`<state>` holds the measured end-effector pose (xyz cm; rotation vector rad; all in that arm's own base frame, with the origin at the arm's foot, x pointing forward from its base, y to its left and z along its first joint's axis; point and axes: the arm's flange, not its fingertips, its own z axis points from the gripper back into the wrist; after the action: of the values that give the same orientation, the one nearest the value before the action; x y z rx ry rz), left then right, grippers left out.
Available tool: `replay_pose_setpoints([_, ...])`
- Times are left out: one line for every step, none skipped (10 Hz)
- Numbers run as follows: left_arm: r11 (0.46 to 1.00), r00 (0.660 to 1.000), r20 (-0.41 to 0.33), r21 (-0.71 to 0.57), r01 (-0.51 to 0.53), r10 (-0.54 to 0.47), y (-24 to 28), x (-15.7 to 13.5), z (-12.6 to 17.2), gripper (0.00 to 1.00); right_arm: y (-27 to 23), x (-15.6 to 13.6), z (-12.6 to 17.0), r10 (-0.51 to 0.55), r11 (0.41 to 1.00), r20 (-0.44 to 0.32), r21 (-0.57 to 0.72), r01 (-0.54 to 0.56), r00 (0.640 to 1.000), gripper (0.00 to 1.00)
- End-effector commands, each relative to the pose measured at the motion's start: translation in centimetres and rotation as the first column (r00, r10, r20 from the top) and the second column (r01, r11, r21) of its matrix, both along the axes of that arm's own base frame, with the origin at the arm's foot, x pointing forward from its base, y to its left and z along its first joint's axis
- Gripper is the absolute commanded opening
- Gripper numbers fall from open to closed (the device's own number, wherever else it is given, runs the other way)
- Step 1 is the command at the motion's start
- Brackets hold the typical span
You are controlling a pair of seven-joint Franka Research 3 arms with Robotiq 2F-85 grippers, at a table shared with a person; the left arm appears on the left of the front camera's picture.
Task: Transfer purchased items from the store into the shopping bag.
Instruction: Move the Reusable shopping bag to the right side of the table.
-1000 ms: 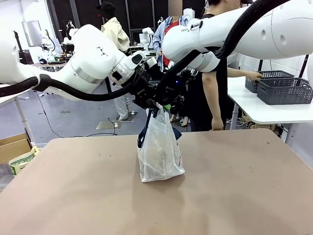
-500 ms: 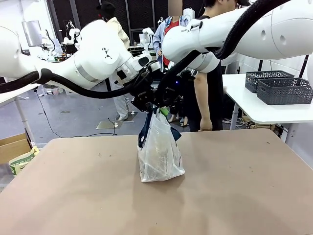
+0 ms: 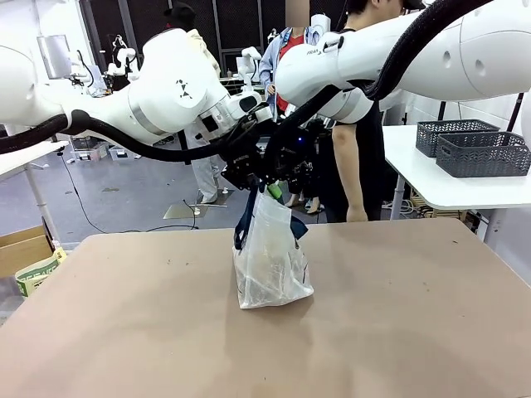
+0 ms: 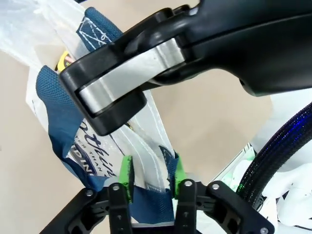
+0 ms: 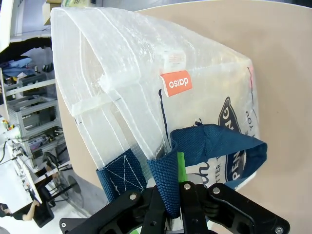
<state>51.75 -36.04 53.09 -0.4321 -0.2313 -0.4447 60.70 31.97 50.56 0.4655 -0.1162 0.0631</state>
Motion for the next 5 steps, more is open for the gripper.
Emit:
replay_pose_setpoints([0.999, 0.999, -0.014, 0.036, -0.041, 0.041, -0.27, 0.28, 0.26, 0.00, -0.32, -0.57, -0.47, -0.020, 1.000, 0.007, -0.006, 0.020, 1.000, 0.00])
replay_pose_setpoints([0.997, 0.998, -0.010, 0.042, -0.058, 0.059, -0.19, 0.18, 0.31, 0.00, -0.33, -0.60, -0.47, -0.021, 1.000, 0.007, -0.005, 0.022, 1.000, 0.00])
replay_pose_setpoints([0.997, 0.998, -0.011, 0.046, -0.063, 0.064, -0.14, 0.06, 0.35, 0.00, -0.35, -0.63, -0.49, -0.023, 1.000, 0.006, -0.006, 0.023, 1.000, 0.00])
replay_pose_setpoints([0.997, 0.998, -0.015, 0.052, -0.064, 0.065, -0.02, 0.05, 0.32, 0.00, -0.39, -0.62, -0.50, -0.021, 1.000, 0.005, -0.007, 0.021, 1.000, 0.00])
replay_pose_setpoints([0.997, 0.998, -0.029, 0.057, -0.061, 0.063, 0.03, 0.03, 0.23, 0.00, -0.44, -0.65, -0.53, -0.020, 1.000, 0.002, -0.010, 0.020, 1.000, 0.00])
